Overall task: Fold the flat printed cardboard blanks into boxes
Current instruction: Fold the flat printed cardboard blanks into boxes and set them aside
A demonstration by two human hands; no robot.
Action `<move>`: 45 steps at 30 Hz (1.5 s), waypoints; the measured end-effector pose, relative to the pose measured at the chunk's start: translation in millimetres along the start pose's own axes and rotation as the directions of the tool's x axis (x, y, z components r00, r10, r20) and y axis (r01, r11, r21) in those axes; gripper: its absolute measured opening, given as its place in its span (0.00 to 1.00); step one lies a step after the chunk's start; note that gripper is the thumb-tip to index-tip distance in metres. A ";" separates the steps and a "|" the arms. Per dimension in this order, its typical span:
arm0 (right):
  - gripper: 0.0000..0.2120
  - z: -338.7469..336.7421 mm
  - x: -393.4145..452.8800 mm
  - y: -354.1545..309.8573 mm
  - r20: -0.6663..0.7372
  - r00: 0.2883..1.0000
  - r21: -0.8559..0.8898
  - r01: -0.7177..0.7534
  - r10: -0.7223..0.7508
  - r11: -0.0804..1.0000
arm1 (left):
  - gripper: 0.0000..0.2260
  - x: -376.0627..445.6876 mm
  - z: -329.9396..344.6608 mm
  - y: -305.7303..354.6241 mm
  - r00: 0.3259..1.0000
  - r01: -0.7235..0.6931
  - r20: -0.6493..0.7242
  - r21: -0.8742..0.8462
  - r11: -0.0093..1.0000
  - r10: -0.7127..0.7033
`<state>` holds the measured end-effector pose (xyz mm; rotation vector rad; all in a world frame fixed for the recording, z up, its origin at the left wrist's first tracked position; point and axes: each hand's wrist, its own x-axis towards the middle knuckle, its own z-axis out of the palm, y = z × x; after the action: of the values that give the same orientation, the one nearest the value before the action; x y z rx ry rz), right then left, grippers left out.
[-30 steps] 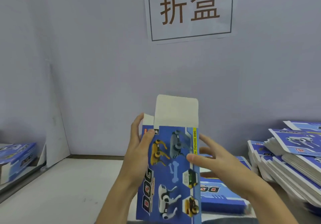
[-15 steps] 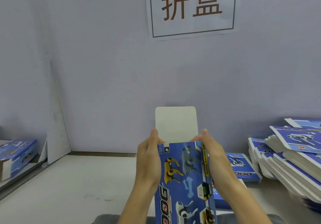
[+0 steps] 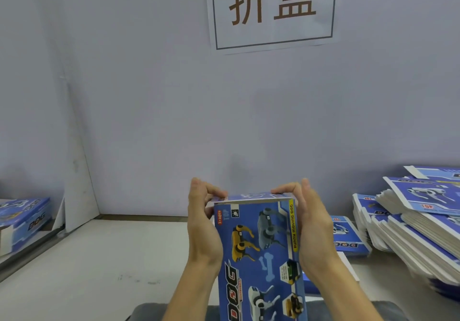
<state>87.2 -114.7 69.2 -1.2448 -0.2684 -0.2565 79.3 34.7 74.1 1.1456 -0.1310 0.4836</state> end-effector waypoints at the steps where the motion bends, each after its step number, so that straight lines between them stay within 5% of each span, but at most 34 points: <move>1: 0.23 0.4 -0.5 -0.2 0.003 1.000 -0.007 -0.005 0.005 1.000 | 0.28 0.1 -0.6 -0.3 1.000 -0.009 0.013 0.019 1.000 0.009; 7: 0.13 -3.6 1.2 0.5 0.159 0.987 -0.047 0.007 0.001 0.999 | 0.15 2.5 -8.6 -4.0 0.962 -0.111 0.270 0.224 0.968 0.048; 17: 0.15 -12.6 0.0 5.1 0.140 0.985 -0.144 0.117 -0.097 0.983 | 0.11 -0.5 -16.4 -6.1 0.946 -0.249 0.277 0.294 0.923 0.167; 24: 0.25 -14.0 -2.3 4.8 0.218 0.976 -0.111 0.029 -0.004 0.993 | 0.23 1.5 -6.7 -3.7 0.961 -0.092 0.275 0.209 0.974 0.032; 28: 0.26 -16.0 4.0 1.6 0.015 0.993 -0.097 0.121 -0.120 0.988 | 0.37 3.4 -13.2 -2.9 0.940 0.015 0.322 0.306 0.952 -0.118; 33: 0.29 -33.0 15.9 -3.2 -0.321 0.932 0.105 0.212 -0.169 0.972 | 0.36 4.8 -24.3 1.7 0.757 0.135 0.494 0.521 0.842 -0.427; 37: 0.27 -40.0 17.5 -3.8 -0.274 0.957 0.169 0.150 -0.100 0.974 | 0.32 6.0 -30.5 7.8 0.761 0.131 0.497 0.511 0.849 -0.417; 40: 0.18 -48.7 19.8 -7.6 -0.267 0.958 0.063 0.123 -0.102 0.990 | 0.30 10.6 -45.3 17.8 0.787 0.118 0.488 0.480 0.869 -0.376; 45: 0.15 -70.2 23.1 -20.0 -0.301 0.952 0.090 -0.027 0.054 0.996 | 0.32 16.4 -67.2 33.9 0.718 0.105 0.575 0.468 0.877 -0.392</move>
<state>106.5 -188.6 74.1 -1.1077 0.0121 -0.3926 69.7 110.9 80.2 1.6907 -0.4992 -0.1868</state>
